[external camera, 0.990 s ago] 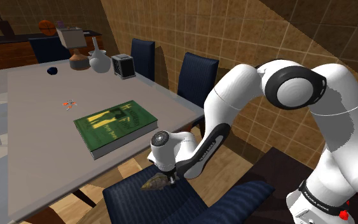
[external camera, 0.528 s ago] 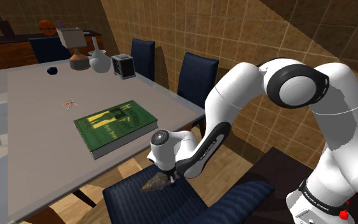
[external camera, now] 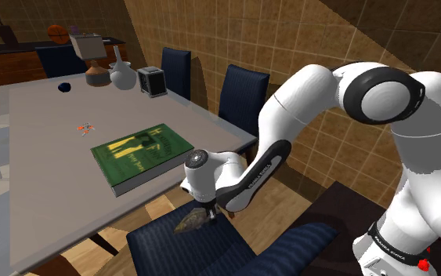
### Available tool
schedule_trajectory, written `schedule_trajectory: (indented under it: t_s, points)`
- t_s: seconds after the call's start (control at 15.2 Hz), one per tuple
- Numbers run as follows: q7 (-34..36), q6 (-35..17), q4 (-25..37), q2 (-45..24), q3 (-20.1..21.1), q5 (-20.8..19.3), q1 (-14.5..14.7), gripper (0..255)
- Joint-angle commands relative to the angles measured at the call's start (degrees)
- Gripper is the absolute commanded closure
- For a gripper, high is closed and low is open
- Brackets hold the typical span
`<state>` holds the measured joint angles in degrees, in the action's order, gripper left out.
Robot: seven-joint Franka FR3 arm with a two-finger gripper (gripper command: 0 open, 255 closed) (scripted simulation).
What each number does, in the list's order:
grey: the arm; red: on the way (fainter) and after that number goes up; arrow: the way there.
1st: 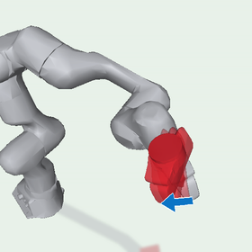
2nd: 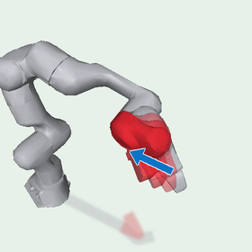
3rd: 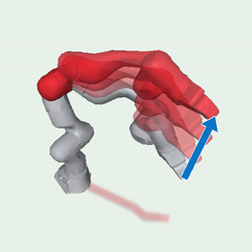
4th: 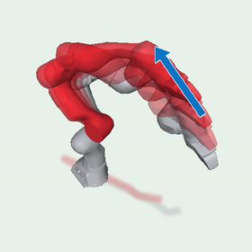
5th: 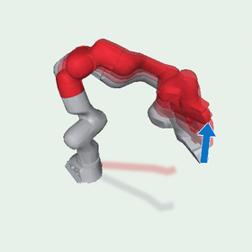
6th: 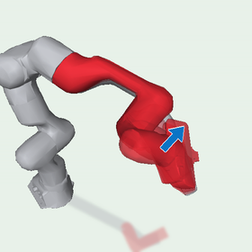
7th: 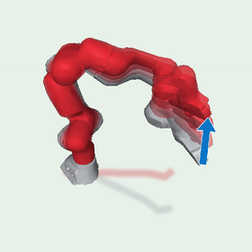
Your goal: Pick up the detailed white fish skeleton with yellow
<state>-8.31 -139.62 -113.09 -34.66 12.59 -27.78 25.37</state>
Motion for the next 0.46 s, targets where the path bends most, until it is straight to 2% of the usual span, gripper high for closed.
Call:
schedule_trajectory:
  t_s: [0.0,0.4]
  points:
    - [-0.6,1.0,-0.3,1.4,0.5,0.6,-0.3,255]
    - [-1.7,3.0,-0.8,4.0,1.4,1.9,-0.9,255]
